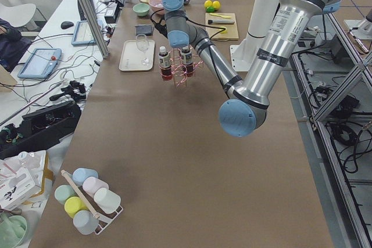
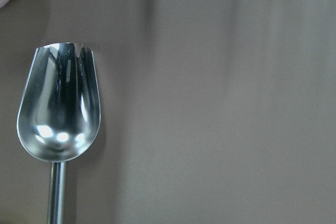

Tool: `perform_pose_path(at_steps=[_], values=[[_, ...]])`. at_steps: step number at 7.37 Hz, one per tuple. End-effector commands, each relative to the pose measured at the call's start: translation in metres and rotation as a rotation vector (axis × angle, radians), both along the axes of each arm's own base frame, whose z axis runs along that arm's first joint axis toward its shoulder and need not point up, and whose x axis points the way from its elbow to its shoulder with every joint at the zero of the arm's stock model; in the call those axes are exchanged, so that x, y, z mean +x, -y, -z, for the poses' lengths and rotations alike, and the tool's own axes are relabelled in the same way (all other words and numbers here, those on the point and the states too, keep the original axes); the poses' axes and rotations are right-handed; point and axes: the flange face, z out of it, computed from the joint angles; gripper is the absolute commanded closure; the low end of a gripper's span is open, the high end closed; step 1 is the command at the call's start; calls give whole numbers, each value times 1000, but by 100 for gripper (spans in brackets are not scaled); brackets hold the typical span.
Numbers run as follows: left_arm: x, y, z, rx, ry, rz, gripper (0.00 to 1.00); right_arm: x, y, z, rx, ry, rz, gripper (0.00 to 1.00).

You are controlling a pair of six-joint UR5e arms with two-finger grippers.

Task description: Take tea from basket to plate

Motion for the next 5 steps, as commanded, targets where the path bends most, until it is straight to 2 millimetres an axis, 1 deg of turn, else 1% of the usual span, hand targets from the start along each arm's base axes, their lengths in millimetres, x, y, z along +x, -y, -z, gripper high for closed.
perform_pose_path(at_steps=[1, 2, 4, 5], values=[[31, -11, 19, -87, -61, 58, 100, 0, -1, -7, 31, 7, 52, 0], [35, -12, 28, -141, -88, 83, 100, 0, -1, -5, 38, 9, 54, 0], [39, -17, 32, -266, -131, 96, 100, -1, 9, -7, 30, 8, 49, 0], [44, -21, 34, -297, -137, 84, 100, -1, 10, -3, 37, 4, 49, 0]])
